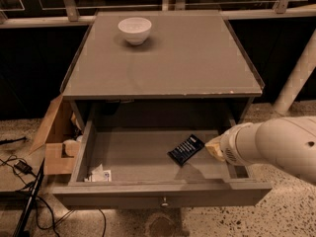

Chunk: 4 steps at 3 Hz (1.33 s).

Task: Pick rxbar blueberry from top drawer and place on counter

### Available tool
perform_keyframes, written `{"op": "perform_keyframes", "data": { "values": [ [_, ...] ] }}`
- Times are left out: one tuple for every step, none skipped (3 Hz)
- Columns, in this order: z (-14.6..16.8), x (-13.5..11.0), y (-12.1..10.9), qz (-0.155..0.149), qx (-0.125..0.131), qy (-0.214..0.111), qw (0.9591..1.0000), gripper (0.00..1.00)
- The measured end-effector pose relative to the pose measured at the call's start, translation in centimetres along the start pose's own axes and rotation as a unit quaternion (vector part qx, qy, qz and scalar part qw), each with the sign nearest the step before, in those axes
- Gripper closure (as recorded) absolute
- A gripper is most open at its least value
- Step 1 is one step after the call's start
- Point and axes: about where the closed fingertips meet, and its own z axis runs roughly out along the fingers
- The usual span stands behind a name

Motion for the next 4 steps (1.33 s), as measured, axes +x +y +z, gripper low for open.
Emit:
{"op": "perform_keyframes", "data": {
  "values": [
    [1.5,0.0,0.7,0.001,-0.005,-0.005,1.0,0.53],
    [3.0,-0.2,1.3,0.002,-0.012,-0.011,0.9999,0.31],
    [4.6,-0.2,1.6,0.005,-0.018,-0.015,0.9997,0.17],
    [6.1,-0.1,1.7,0.011,-0.023,-0.017,0.9995,0.14]
  ]
}}
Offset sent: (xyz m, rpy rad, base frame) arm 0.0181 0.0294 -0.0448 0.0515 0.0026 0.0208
